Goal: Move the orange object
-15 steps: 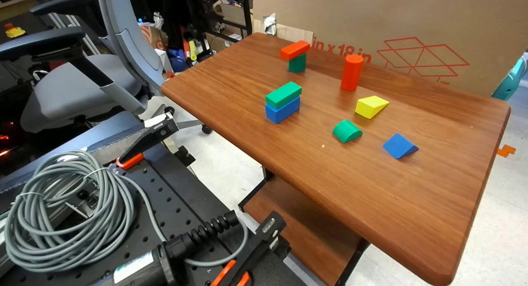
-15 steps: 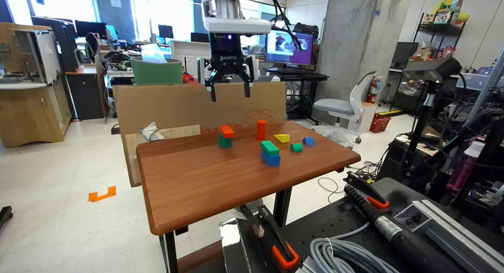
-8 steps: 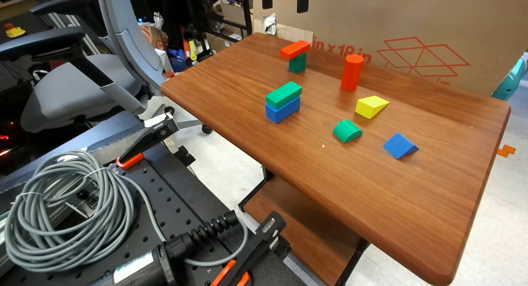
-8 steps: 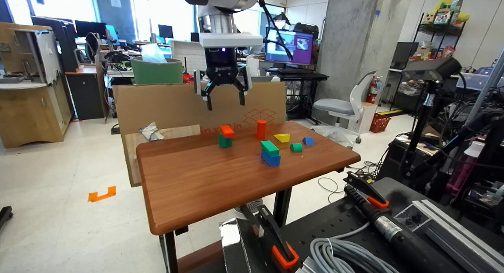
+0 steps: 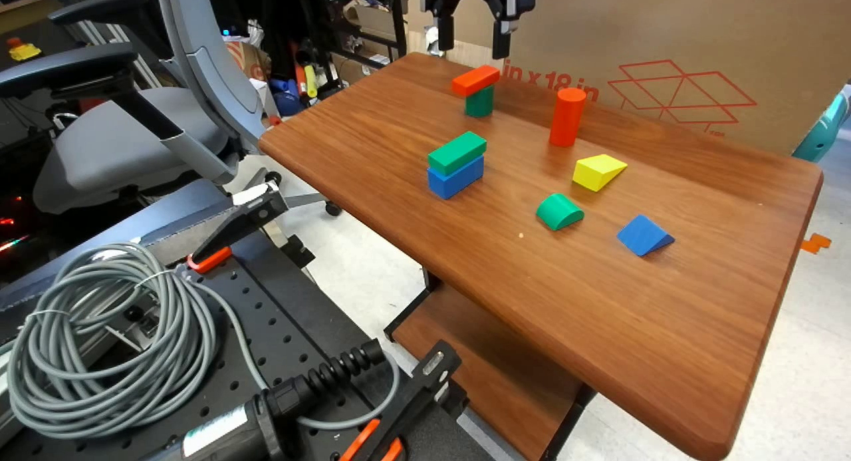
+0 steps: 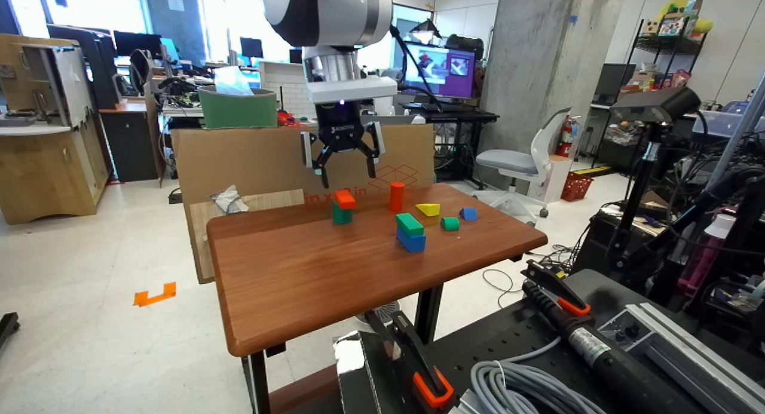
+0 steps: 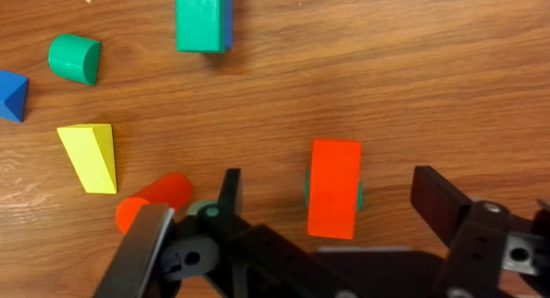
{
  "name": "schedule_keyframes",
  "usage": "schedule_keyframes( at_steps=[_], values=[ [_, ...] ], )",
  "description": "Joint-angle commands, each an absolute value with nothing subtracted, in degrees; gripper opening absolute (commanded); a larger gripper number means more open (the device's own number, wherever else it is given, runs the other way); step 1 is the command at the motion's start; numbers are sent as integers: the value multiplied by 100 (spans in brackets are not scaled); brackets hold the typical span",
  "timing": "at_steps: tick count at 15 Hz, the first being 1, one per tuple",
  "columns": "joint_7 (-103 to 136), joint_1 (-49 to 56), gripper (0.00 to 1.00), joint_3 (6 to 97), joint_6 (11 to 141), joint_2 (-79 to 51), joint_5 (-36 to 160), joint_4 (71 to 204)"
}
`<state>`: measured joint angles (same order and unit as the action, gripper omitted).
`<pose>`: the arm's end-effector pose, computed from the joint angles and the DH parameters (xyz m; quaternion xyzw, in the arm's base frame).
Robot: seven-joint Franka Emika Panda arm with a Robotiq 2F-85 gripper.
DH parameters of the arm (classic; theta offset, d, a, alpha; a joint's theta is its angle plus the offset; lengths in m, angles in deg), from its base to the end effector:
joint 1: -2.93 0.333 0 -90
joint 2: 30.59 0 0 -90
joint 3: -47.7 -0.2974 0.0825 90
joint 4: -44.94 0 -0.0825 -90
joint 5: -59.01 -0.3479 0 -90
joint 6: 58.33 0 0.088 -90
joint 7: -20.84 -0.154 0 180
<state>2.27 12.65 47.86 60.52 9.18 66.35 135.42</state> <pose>0.6220 0.0929 0.1792 0.9928 -0.0416 -0.0831 0.0761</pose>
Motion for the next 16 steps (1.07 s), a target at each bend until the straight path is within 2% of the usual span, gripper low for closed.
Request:
schedule_keyframes(
  at_steps=[1,6,7,8,9,12,16],
  values=[
    [116,1428,100,4968,5972,1290,6848,13152],
    [165,1457,99,5011,5883,1553,6853,12921],
    [171,1466,75,5019,5884,1580,6861,12895],
    [169,1483,75,5034,5889,1601,6884,12873],
    [173,1499,70,5046,5882,1618,6917,12855],
    [176,1541,44,5074,5871,1636,7002,12835],
    [183,1582,15,5079,5851,1605,7085,12883]
  ],
)
